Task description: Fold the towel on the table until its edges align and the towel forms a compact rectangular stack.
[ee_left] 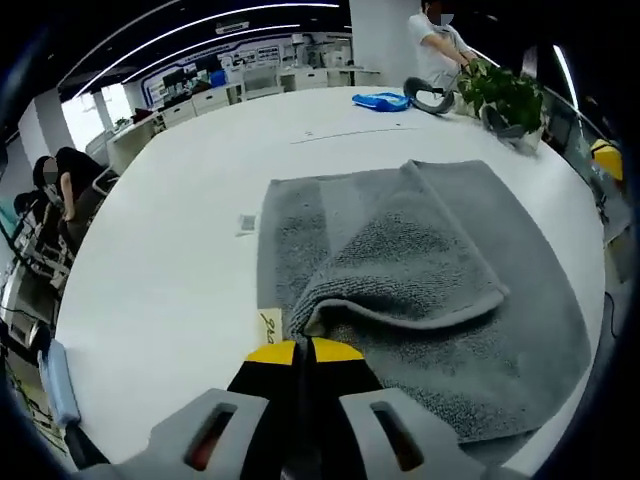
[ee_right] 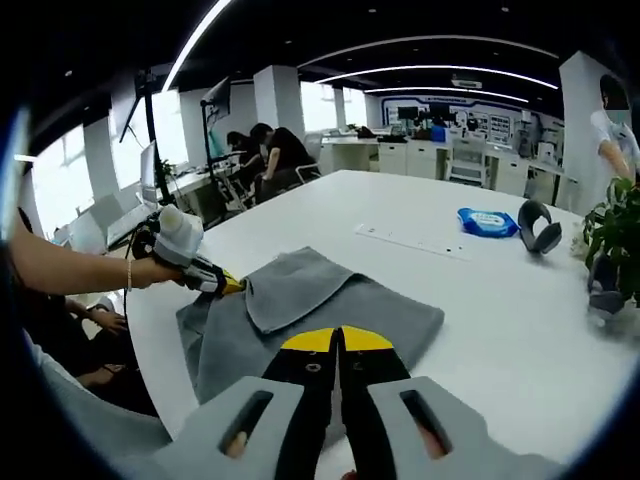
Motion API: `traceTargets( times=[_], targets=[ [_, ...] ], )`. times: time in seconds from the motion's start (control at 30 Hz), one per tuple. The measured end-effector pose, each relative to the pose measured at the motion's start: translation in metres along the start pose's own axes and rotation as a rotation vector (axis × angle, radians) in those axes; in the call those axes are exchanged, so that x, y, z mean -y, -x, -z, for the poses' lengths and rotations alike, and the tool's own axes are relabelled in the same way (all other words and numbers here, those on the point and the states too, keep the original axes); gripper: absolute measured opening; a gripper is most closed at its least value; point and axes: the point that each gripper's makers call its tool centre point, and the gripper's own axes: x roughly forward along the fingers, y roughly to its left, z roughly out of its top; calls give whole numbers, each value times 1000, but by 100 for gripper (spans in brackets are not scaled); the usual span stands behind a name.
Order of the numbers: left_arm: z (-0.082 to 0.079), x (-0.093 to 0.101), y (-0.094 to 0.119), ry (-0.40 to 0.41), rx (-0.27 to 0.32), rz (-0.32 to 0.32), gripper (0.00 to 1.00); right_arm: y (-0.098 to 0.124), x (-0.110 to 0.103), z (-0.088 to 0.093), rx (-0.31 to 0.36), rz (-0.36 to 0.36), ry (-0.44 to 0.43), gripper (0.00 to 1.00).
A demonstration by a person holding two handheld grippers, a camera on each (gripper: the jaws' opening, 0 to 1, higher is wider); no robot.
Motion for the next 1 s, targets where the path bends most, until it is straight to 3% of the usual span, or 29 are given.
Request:
traceTargets(
  times=[0.17, 0.4, 0.43, 0.5, 0.6, 0.7, 0.77, 1.0],
  targets=[
    [-11, 12, -10, -158, -14, 13, 3, 3, 4, 7, -11, 7, -5, 0],
    [-25, 16, -25, -196, -27, 41, 3, 6, 17, 18, -26, 30, -39, 0],
    [-26, 15, -26, -184, -29, 45, 3, 5, 18, 19, -30, 33, -38, 0],
    [-26, 14, -26, -76, -30, 46, 4, 2, 22, 23, -40, 41, -32, 0],
    [-28, 9, -18, 21, -22, 63, 5, -7, 34, 32, -78, 61, -26, 0],
    [-48, 6, 2, 98, 98, 65, 6, -21, 50, 37, -107, 88, -43, 0],
    [-54, 10, 18, 112, 147, 69, 6, -33, 57, 42, -121, 108, -54, 0],
    [-26, 50, 50, 158, 154, 115, 9, -70, 79, 71, -248, 166, 7, 0]
  ],
)
